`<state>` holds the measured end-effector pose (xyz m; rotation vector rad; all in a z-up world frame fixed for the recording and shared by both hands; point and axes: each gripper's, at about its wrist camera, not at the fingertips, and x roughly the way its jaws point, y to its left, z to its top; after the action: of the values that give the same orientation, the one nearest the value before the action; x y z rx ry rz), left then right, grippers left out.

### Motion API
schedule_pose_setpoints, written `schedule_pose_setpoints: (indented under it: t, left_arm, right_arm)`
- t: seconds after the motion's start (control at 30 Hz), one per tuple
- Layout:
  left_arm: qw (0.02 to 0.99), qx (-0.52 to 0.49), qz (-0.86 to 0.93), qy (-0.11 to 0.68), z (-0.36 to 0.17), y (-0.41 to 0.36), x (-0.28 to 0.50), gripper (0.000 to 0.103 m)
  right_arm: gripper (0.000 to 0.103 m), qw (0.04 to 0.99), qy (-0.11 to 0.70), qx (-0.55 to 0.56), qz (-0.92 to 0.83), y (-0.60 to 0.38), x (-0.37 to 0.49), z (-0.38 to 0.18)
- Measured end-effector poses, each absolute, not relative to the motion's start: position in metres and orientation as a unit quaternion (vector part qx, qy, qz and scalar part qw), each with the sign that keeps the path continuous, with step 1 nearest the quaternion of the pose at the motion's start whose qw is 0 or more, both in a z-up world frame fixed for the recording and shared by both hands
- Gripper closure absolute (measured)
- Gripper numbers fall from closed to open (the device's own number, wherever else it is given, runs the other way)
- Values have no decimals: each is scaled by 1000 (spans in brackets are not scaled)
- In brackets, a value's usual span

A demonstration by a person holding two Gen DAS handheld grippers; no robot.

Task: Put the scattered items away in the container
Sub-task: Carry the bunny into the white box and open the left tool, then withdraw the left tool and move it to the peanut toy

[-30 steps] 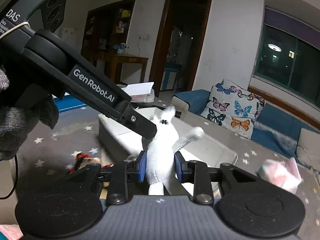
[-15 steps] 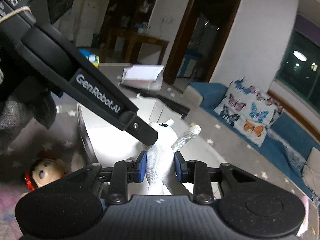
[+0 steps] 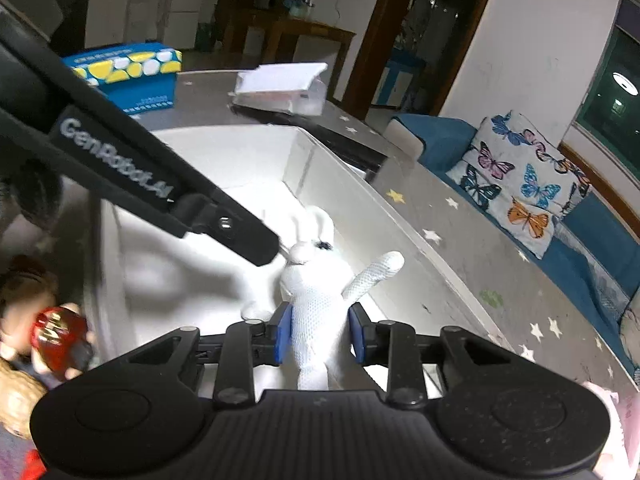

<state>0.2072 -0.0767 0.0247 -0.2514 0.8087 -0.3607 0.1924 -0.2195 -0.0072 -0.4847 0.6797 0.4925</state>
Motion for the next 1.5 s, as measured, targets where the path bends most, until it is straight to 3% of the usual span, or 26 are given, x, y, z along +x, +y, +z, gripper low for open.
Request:
schedule_pose_setpoints:
  t: [0.1,0.57,0.87,0.93,1.17,1.23,1.3,1.43,1.5]
  left_arm:
    - [896,-117,-171,391,23,-78,207,90]
    - [900,-98,-179,385,30,-85,184,89]
    - [902,-99,-184,377,36,-84,154,88]
    - [903,-97,-184,375,37,-84,147,88]
    - [903,-95,-186,374,37,-83,122,88]
    - [905,-91,-184,371,38,-83,115,86]
    - [905,-92,-186,372,39,-82,109,86]
    - [907,-91,-183,368,40,-80,99,86]
    - [908,-90,-181,366,41,-79,94,86]
  right_arm:
    - [67,888,326,-229,229,-223,193,-7]
    - [62,914,308,-176,197,-241,155,20]
    - [58,931,289,-120,187,-245,101,32]
    - [53,936,282,-105,184,-247,88,33]
    - [52,945,272,-62,171,-251,49,31]
    - [47,947,270,-55,166,-251,40,30]
    - [35,948,268,-52,161,-249,30,29]
    - [35,951,260,-53,157,-244,13,29]
    - [30,951,259,-50,159,-240,5,30]
